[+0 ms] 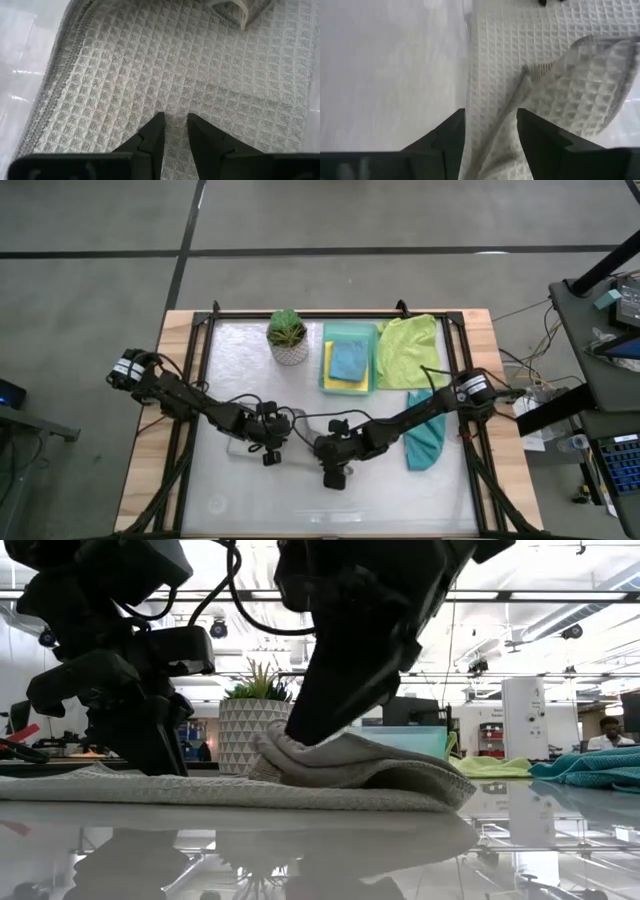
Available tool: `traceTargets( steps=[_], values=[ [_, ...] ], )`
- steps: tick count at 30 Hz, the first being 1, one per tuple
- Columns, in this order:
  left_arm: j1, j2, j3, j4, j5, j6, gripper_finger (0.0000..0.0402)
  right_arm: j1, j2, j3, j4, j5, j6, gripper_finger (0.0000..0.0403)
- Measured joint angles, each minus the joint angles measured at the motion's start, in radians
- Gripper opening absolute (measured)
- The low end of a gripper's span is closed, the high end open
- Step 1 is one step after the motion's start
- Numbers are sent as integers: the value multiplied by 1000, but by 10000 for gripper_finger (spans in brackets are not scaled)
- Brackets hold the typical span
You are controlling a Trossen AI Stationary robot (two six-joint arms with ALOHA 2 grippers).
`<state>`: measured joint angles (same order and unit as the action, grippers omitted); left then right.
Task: Fold microfiber towels
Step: Fold the gray microfiber cloth
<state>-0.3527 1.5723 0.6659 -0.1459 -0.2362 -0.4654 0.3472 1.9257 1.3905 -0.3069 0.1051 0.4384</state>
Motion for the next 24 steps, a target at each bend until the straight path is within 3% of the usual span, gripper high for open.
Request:
traceTargets(
  steps=[5,14,21,24],
  values=[
    [0,0,-3,0,-5,0,72,0,-39,-4,-55,13,-12,171],
    [0,0,-14,5,-7,0,72,-38,-121,-5,-198,184,-34,172],
    [0,0,-13,7,-8,0,72,-107,-110,-39,-96,171,-183,172],
    [0,0,-13,8,-9,0,72,-141,-104,-68,-60,118,-214,171]
  ],
)
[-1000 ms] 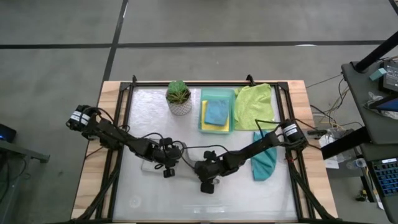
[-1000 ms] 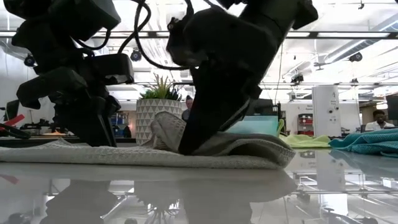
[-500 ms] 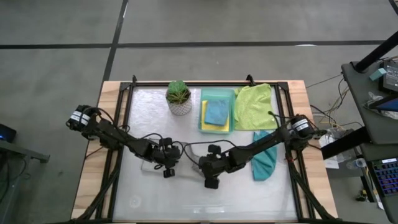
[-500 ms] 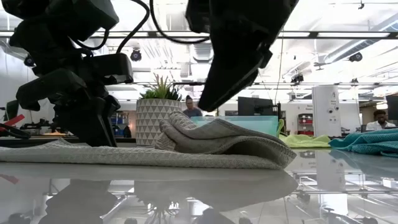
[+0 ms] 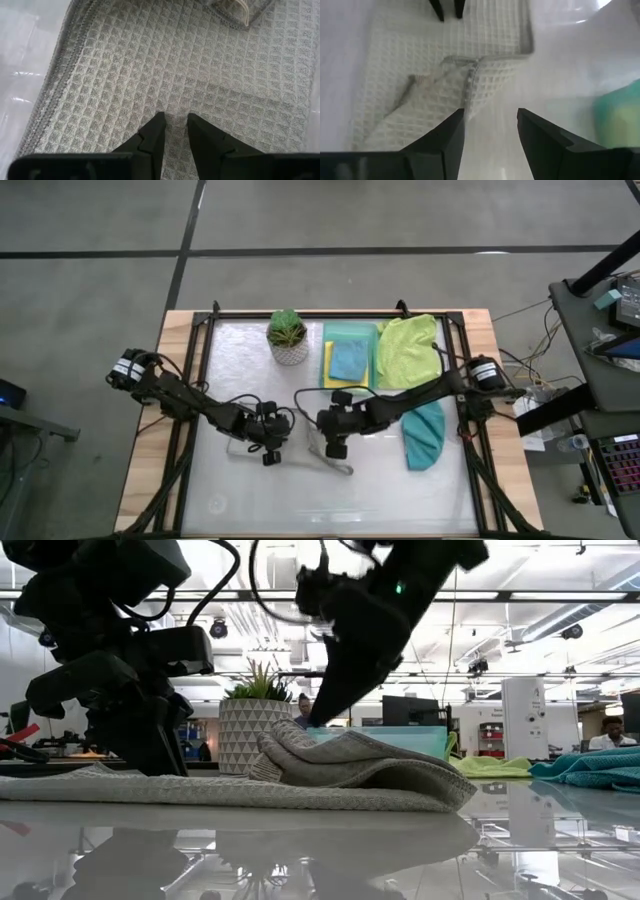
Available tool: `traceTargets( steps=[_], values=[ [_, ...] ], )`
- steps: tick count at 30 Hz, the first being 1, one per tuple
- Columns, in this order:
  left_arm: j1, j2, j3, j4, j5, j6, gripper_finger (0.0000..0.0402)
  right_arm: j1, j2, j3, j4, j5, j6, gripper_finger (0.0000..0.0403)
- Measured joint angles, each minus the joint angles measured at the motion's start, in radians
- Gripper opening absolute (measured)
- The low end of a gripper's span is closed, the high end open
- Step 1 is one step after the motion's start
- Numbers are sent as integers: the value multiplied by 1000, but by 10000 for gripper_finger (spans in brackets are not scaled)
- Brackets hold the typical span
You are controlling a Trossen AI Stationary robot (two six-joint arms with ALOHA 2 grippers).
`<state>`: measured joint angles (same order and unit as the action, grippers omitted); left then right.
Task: Fold microfiber towels
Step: Fold the gray microfiber cloth
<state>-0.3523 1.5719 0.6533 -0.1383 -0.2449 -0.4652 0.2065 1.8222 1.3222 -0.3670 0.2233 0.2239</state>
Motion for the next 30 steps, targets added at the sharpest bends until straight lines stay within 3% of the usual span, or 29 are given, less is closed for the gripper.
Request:
traceTargets(
  steps=[13,20,30],
  values=[
    [0,0,2,3,-1,-1,72,-65,26,-57,207,-399,-118,171],
    [0,0,2,6,-1,-1,72,-65,33,-70,225,-407,-96,138],
    [0,0,5,3,-1,0,72,-65,54,-74,247,-407,-86,17]
  ],
)
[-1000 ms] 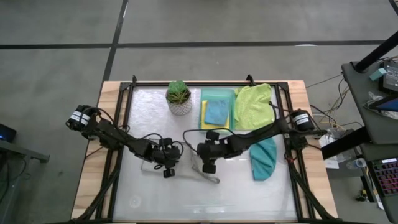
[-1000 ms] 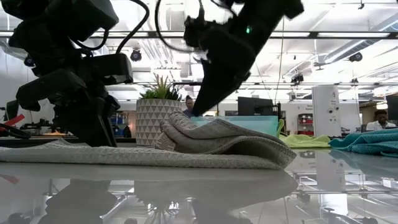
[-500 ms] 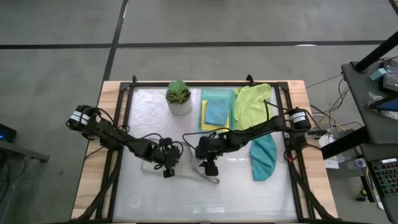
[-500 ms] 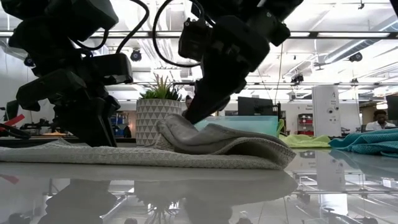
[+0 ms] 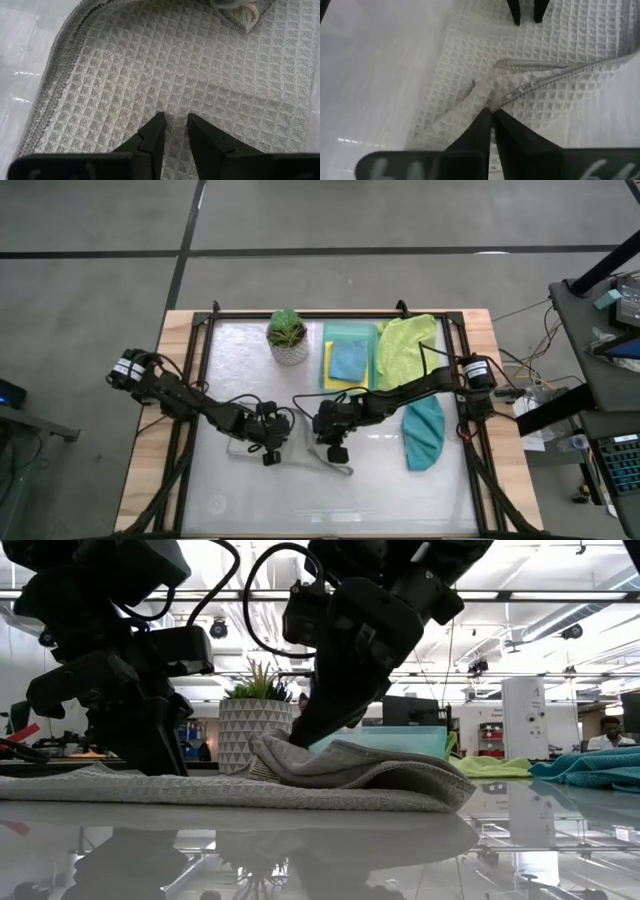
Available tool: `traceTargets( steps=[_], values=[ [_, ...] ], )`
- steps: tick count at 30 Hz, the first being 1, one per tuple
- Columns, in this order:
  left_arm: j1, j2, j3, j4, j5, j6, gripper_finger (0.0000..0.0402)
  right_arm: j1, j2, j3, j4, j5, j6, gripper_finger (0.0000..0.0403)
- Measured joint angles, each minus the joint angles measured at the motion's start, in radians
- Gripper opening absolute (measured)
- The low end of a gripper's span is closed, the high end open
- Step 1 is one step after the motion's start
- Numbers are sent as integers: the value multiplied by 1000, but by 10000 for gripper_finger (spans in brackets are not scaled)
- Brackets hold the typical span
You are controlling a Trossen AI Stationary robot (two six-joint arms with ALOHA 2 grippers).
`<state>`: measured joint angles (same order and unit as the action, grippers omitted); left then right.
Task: Fold microfiber towels
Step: Fold the gray microfiber cloth
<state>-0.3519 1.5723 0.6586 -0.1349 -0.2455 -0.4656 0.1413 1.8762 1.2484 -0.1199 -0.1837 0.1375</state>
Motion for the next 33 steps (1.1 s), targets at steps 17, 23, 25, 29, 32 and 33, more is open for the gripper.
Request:
traceTargets(
  steps=[17,23,25,29,32,33],
  values=[
    [1,0,-1,-5,32,-29,72,-5,-57,161,-498,316,-106,9],
    [-3,0,-4,-66,56,-105,72,-5,-57,214,-711,319,-72,9],
    [-5,0,-6,-69,62,-105,72,-5,-57,222,-765,318,-46,13],
    [-5,0,-8,-76,79,-105,72,-8,-57,228,-820,315,2,27],
    [-5,0,-6,-83,83,-97,72,-11,-57,228,-830,316,29,39],
    [-5,0,-6,-83,83,-97,72,-11,-57,227,-828,317,34,43]
  ],
)
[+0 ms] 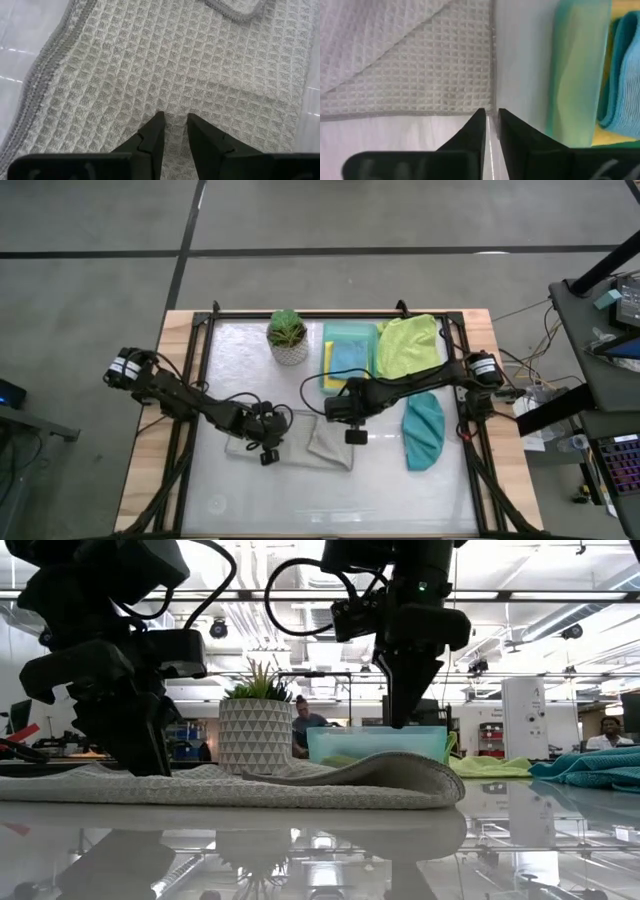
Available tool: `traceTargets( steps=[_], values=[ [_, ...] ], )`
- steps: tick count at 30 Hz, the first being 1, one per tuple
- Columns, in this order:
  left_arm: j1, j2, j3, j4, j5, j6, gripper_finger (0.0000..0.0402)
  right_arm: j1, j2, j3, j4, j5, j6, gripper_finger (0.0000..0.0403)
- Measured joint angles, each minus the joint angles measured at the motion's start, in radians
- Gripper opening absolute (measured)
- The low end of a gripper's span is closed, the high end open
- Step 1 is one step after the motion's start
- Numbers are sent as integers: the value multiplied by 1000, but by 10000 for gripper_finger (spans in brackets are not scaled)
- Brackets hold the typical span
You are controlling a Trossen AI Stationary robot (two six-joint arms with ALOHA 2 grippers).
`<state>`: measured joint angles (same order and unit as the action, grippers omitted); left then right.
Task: Fold microfiber towels
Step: Fold the gray microfiber cloth
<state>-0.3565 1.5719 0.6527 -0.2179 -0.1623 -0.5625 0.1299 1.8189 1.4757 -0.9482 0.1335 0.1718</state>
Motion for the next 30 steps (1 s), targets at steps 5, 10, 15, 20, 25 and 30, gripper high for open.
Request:
traceTargets(
  steps=[5,10,15,20,25,30],
  values=[
    [-1,-8,23,-13,-3,19,72,19,-2,-13,-16,-1,50,57],
    [-6,-68,26,-22,25,91,72,72,-30,-41,-10,-1,105,59],
    [-6,-128,24,-10,-33,100,72,114,-74,-112,210,-3,168,70],
    [-6,-143,23,-6,-64,126,72,134,-72,-208,543,0,152,102],
    [-6,-143,23,-2,-72,130,72,154,-2,-268,856,-2,114,134],
    [-6,-144,25,-1,-115,137,72,160,100,-237,1051,-1,78,149]
  ],
)
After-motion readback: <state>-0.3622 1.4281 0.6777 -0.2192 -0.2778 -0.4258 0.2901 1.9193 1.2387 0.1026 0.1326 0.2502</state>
